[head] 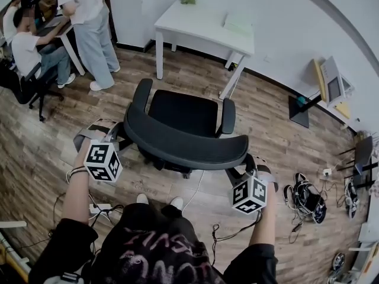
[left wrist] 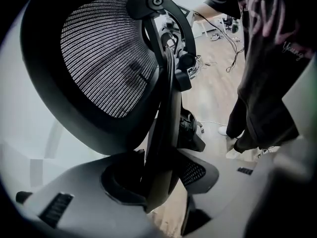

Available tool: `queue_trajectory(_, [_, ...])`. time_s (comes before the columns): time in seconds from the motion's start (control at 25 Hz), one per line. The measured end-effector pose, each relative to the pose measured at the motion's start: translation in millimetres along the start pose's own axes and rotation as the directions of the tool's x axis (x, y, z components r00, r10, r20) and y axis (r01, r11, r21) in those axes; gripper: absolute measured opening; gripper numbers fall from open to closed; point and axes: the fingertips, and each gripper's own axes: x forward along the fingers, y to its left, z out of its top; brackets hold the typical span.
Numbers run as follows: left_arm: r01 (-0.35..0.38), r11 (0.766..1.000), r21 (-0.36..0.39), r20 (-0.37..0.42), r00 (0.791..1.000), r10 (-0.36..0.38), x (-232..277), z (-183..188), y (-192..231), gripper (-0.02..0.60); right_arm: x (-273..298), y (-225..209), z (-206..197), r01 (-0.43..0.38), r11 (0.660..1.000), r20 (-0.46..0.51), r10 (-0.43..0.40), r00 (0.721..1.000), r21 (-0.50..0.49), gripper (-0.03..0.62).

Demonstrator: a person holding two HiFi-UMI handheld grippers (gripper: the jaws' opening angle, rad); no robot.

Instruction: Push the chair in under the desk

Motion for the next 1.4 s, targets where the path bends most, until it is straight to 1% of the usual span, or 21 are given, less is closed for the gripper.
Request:
queue_trajectory(0.2, [0.000, 1.000, -0.001, -0.025, 1.000, 0.000, 12, 0, 14, 0.202, 10, -13, -2, 0.002, 1.000, 0.008, -0.002, 1.000, -0.001, 0.216])
queue_trajectory(0.48, [-0.042, 0.999, -0.010, -0.062, 0.997, 0.041, 33, -4, 44, 0.202, 32, -43, -1, 0.023, 0.999, 0.039, -0.022, 0.999, -0.024, 0.215])
queue_trajectory(0.72, [-0.075, 0.997, -0.013, -0.062, 0.995, 0.074, 52, -5, 67, 0.206, 49, -65, -3, 0.029, 0.999, 0.039, -0.028, 0.999, -0.030, 0.215])
queue_trajectory(0.92, [-0.087, 0.996, -0.018, -0.039, 0.996, 0.086, 65, -8, 90, 0.212, 63, -84, -1, 0.038, 0.999, 0.038, -0.037, 0.999, -0.025, 0.215])
queue_trajectory(1.08, [-0.077, 0.997, -0.010, -0.016, 0.997, 0.077, 76, -12, 100, 0.213, 74, -92, -1, 0.050, 0.999, 0.030, -0.050, 0.998, -0.019, 0.216])
queue_trajectory(1.2, [-0.078, 0.997, -0.006, 0.002, 0.997, 0.078, 86, -16, 117, 0.216, 85, -105, 1, 0.048, 0.999, 0.023, -0.048, 0.999, -0.012, 0.216])
queue_trajectory(1.4, [-0.081, 0.997, 0.002, 0.012, 0.997, 0.081, 106, -21, 145, 0.216, 106, -128, 3, 0.060, 0.998, 0.011, -0.060, 0.998, 0.001, 0.216])
